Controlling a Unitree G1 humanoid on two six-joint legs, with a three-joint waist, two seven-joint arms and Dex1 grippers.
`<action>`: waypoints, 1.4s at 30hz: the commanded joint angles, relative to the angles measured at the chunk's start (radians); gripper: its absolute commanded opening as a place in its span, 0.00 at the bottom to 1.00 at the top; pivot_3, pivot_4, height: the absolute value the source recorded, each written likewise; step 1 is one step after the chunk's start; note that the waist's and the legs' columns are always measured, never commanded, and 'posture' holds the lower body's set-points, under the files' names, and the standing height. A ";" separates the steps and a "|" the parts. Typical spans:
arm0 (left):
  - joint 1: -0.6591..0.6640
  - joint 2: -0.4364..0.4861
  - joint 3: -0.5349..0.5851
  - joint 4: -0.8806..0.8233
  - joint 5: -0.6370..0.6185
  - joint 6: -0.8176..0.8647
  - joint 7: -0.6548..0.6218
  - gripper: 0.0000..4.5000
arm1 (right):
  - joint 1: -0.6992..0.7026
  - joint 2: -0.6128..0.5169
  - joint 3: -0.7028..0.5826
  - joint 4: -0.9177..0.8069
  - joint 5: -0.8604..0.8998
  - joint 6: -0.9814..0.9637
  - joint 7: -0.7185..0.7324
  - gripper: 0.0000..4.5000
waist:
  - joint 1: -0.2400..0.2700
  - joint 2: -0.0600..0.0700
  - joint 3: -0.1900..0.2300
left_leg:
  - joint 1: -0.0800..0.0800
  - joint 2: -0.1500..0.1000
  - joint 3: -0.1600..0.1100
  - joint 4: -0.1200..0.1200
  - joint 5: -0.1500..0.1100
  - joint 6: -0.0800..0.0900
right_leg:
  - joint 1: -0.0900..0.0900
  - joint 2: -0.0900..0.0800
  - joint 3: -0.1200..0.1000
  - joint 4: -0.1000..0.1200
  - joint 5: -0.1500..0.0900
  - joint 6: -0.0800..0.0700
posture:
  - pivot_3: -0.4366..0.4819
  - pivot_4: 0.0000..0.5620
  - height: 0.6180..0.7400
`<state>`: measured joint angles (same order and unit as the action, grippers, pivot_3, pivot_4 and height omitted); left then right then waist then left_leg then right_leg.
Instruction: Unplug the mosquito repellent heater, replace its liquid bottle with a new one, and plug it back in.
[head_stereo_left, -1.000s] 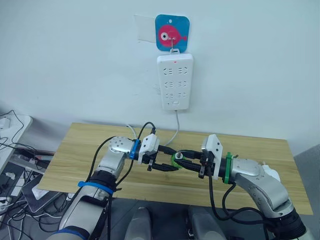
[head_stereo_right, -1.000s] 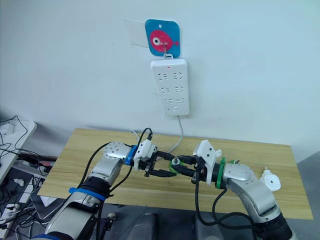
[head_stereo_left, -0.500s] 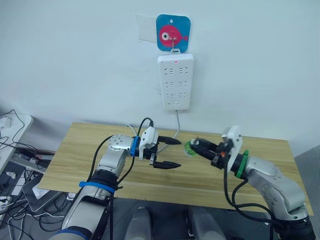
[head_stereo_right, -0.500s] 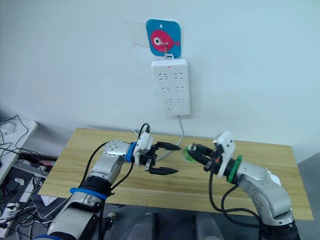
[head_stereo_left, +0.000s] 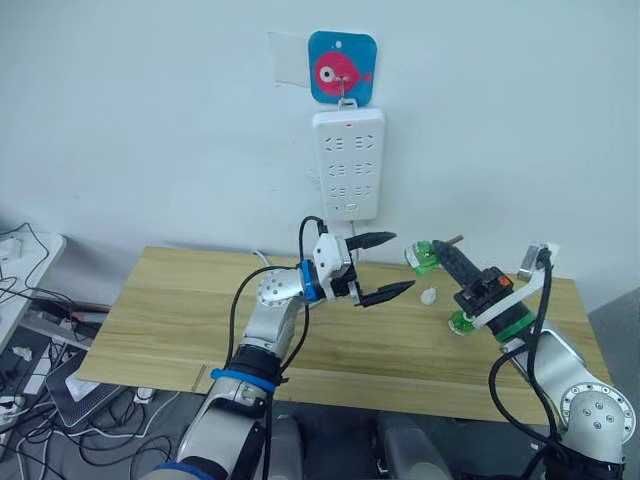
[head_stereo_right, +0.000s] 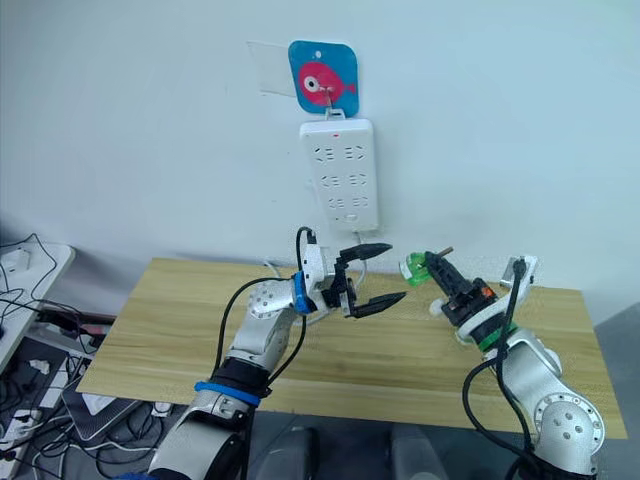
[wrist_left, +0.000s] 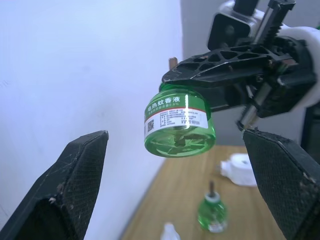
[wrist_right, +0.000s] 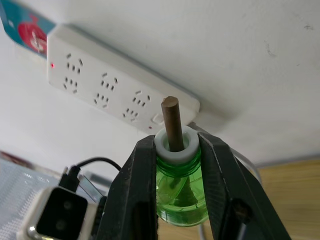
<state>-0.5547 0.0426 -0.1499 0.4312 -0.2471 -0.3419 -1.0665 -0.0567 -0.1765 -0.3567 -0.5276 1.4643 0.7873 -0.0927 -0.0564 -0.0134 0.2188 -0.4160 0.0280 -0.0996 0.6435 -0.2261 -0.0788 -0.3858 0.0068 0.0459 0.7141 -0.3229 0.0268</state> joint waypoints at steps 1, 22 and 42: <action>-0.019 -0.036 -0.011 0.007 0.022 -0.064 0.053 1.00 | -0.014 -0.002 0.020 -0.044 0.131 -0.056 -0.081 0.19 | 0.000 0.000 -0.001 | 0.000 0.000 0.000 0.000 0.000 0.000 | 0.000 0.000 0.000 0.000 0.000 0.000 | 0.44 0.25 1.00; -0.043 -0.088 -0.015 0.033 -0.016 -0.092 0.079 0.96 | 0.005 -0.088 0.133 -0.058 0.230 -0.180 -0.133 0.19 | -0.001 0.002 -0.004 | 0.000 0.000 0.000 0.000 0.000 0.000 | 0.000 0.001 0.000 0.000 0.000 0.000 | 0.43 0.25 1.00; -0.053 -0.090 -0.010 0.046 -0.012 -0.056 0.097 0.50 | -0.011 -0.117 0.163 -0.053 0.240 -0.218 -0.147 0.19 | -0.001 0.002 -0.004 | 0.000 0.000 0.000 0.000 0.000 0.000 | 0.000 0.001 0.000 0.000 0.000 0.000 | 0.43 0.28 1.00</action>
<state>-0.5944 -0.0416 -0.1655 0.4831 -0.2544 -0.4005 -0.9892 -0.0601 -0.2869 -0.1963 -0.5460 1.6840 0.5734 -0.2631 -0.0577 -0.0115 0.2146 -0.4162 0.0278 -0.0994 0.6436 -0.2261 -0.0788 -0.3858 0.0074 0.0462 0.7140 -0.3229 0.0268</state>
